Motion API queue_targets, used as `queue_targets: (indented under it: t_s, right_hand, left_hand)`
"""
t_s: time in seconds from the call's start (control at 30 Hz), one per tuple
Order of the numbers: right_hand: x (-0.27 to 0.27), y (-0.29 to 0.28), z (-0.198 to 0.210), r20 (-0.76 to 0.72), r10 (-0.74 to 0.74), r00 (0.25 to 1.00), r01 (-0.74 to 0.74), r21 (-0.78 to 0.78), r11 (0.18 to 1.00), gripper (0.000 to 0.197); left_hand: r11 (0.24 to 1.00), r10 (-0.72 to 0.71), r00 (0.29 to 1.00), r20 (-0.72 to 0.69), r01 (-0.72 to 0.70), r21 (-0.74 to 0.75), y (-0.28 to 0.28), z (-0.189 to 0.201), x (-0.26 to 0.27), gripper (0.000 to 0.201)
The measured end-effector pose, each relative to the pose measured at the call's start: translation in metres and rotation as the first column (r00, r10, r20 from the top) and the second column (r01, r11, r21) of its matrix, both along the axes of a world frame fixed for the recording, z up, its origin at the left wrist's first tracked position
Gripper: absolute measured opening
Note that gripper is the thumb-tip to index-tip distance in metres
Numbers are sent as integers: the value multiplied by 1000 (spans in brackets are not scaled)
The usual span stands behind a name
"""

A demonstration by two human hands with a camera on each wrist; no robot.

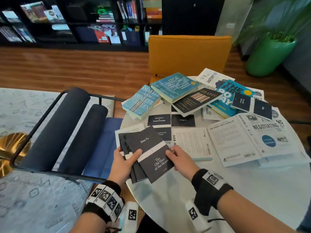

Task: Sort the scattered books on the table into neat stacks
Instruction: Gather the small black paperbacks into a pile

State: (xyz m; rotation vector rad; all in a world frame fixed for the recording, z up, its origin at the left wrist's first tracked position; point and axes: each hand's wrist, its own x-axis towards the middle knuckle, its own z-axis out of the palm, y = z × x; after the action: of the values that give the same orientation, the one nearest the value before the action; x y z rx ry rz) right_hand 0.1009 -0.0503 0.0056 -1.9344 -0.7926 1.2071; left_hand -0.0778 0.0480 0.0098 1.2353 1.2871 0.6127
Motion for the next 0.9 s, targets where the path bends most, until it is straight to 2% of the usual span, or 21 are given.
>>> queue_targets:
  t_s: [0.07,0.1,0.2,0.27,0.37,0.43,0.47,0.53,0.6,0.67,0.73,0.9]
  right_hand:
    - [4,19,0,102,49,994,-45,-49,998,27]
    - [8,29,-1,147,30,989,-20,-70,997,32]
    - [24,60,-7,228,-136,964,161,-92,983,27]
    - [35,80,-14,332,-174,927,229,-133,964,41]
    - [43,105,-28,494,-29,869,226,-344,911,69]
    - [45,116,-37,516,75,853,208,-469,858,81]
    - [45,119,-40,512,94,854,204,-495,845,82]
    - [44,124,-44,501,54,864,225,-478,849,71]
    - [45,124,-45,464,-89,881,288,-380,879,52]
    - [48,120,-44,276,-322,905,384,-207,900,34]
    - [45,110,-35,46,-447,893,449,-97,888,30]
    - [28,74,-12,-129,-426,895,425,-37,904,39]
  left_hand:
    - [1000,6,1000,-3,-6,3,22,0,-6,56]
    - [1000,9,1000,-8,-9,2,33,-1,-8,58]
    - [1000,-10,1000,-5,10,-5,62,-3,-10,60]
    - [999,-36,999,-3,36,-19,78,-4,-10,60]
    - [995,-91,996,-23,90,-30,99,-6,-8,61]
    - [991,-126,992,-28,124,-43,109,-7,-6,58]
    - [989,-143,989,-30,141,-47,112,-7,-5,53]
    - [983,-179,983,-35,177,-43,114,-6,-1,43]
    - [977,-211,977,-36,210,-40,113,-6,3,43]
    - [972,-233,972,-26,232,-48,111,-7,7,46]
    - [968,-241,971,8,241,-64,107,-7,13,45]
    - [951,-266,961,77,275,-141,87,-11,28,48]
